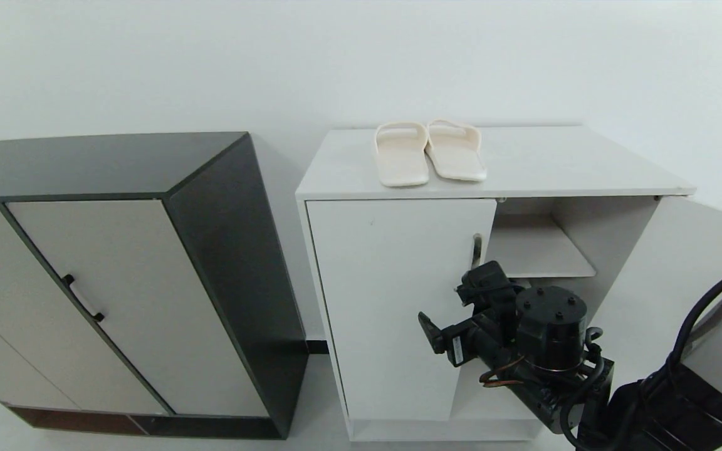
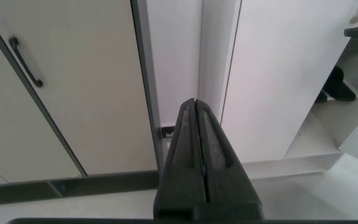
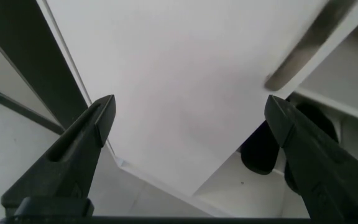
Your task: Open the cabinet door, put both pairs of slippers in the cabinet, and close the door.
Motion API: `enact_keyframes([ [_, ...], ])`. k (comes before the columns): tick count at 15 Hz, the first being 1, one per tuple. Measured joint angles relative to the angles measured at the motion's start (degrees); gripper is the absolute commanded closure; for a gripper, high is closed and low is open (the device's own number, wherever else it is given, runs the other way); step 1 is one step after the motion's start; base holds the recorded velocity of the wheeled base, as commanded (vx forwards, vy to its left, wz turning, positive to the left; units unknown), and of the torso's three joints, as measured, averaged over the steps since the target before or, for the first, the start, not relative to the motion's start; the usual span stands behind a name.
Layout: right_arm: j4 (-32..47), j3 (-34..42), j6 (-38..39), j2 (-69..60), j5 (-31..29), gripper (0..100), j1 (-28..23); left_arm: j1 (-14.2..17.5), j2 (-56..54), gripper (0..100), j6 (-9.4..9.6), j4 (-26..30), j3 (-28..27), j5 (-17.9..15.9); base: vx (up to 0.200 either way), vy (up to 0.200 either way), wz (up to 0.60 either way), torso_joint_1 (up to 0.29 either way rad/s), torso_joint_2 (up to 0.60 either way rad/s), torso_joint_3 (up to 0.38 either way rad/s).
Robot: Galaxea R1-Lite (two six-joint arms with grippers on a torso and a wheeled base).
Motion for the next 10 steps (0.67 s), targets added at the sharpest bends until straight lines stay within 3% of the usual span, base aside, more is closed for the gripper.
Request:
enact_keyframes([
  [10,-0.02,0.0,0.02,0.0,0.01,0,0.11,-0.02,0.02,100,-0.02,0.02,0.0,0.0,0.0,0.0,0.0,0.212,-0.52,-0.311],
])
